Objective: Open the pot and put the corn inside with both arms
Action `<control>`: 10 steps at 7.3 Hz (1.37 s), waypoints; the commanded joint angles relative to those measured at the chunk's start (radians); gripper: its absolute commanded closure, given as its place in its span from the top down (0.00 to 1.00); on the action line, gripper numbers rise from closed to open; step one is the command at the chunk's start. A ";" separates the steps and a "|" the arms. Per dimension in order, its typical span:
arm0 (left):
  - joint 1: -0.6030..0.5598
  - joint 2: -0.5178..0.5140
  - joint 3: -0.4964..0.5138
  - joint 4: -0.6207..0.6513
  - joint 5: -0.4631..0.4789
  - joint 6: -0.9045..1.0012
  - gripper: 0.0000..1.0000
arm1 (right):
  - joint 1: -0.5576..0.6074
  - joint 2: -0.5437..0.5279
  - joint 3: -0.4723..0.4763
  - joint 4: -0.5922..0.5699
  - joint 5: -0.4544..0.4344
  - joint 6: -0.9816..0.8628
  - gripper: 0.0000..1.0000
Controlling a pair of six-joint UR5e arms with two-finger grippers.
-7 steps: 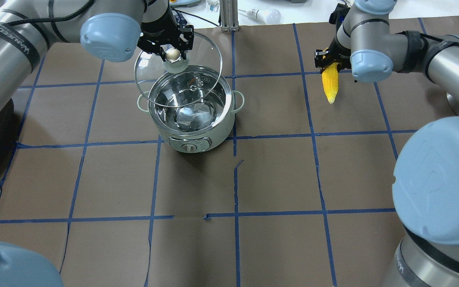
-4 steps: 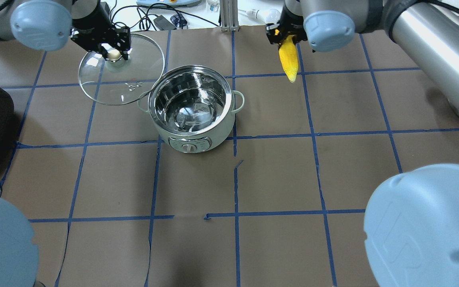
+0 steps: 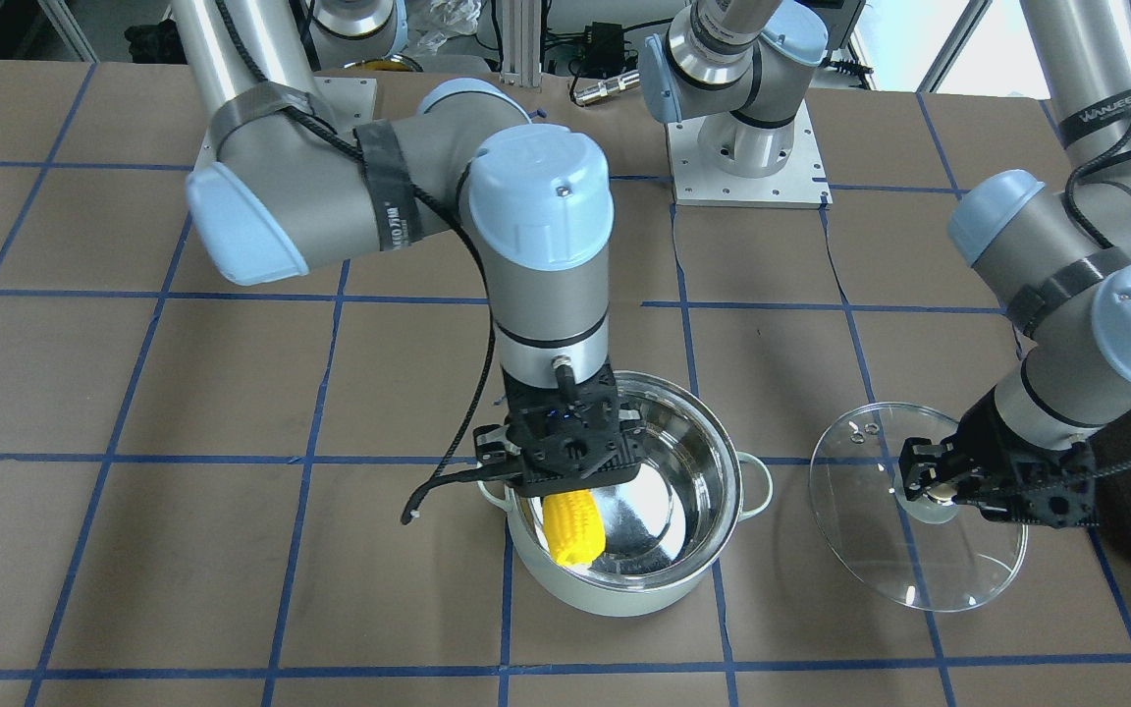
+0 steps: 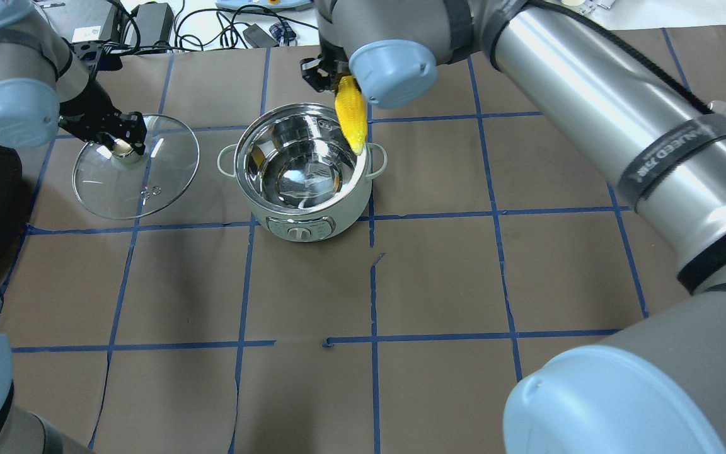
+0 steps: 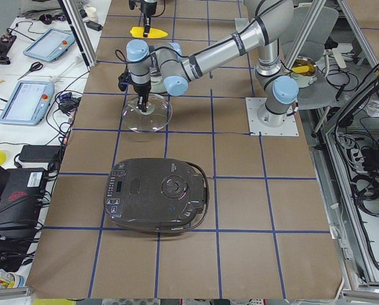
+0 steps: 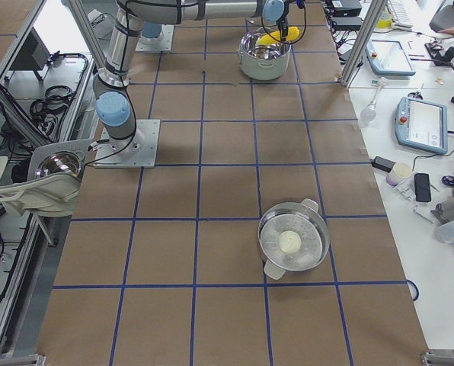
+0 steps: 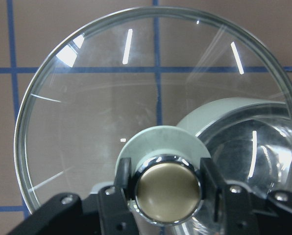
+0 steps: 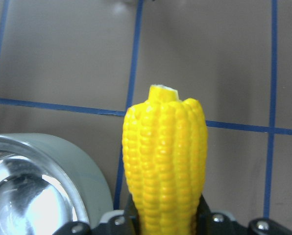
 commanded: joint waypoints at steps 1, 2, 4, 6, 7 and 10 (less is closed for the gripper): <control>0.036 0.035 -0.173 0.160 0.005 0.027 0.00 | 0.063 0.068 0.002 -0.062 0.069 0.019 0.00; 0.073 0.039 -0.226 0.205 0.001 0.031 0.00 | 0.063 0.068 0.011 -0.064 0.089 0.022 0.00; 0.093 0.041 -0.266 0.245 -0.007 0.031 0.00 | 0.058 0.068 0.057 -0.062 0.092 0.015 1.00; 0.092 0.042 -0.271 0.246 -0.007 0.028 0.99 | 0.035 0.027 0.060 -0.048 0.091 0.013 1.00; 0.083 0.048 -0.263 0.246 -0.006 0.031 1.00 | -0.009 -0.003 0.063 -0.001 0.174 0.015 1.00; -0.034 0.180 -0.109 -0.069 0.010 -0.044 1.00 | -0.207 -0.119 0.069 0.120 0.236 0.007 1.00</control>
